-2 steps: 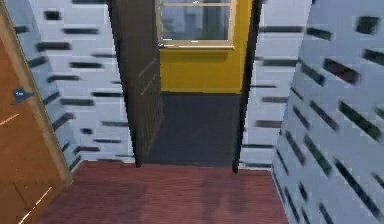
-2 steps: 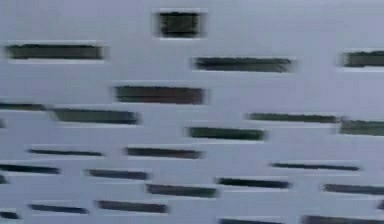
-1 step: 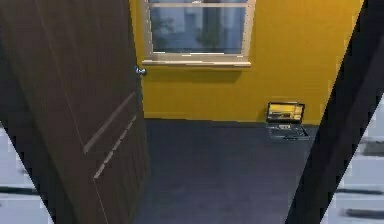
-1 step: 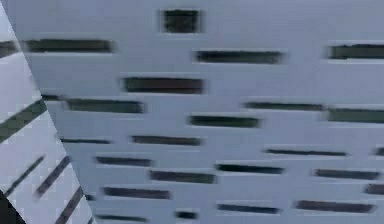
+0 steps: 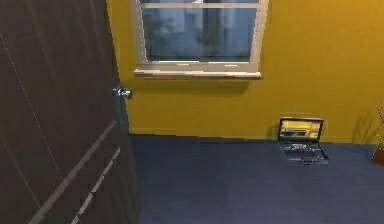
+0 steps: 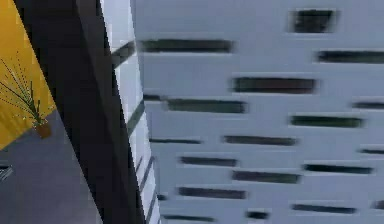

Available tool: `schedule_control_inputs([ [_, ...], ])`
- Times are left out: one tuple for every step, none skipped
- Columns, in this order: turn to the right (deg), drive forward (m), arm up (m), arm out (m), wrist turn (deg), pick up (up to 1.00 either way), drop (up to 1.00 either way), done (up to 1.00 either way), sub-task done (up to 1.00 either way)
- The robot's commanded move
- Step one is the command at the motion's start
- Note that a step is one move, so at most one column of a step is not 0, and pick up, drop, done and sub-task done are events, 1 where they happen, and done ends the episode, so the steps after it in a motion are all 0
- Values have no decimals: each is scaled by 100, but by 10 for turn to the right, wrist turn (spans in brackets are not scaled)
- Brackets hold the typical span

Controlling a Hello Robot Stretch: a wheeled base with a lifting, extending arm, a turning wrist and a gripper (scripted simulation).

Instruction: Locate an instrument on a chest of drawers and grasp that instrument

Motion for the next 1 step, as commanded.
schedule_control_inputs([
  [330, 0, 0, 0, 0, 0, 0, 0, 0],
])
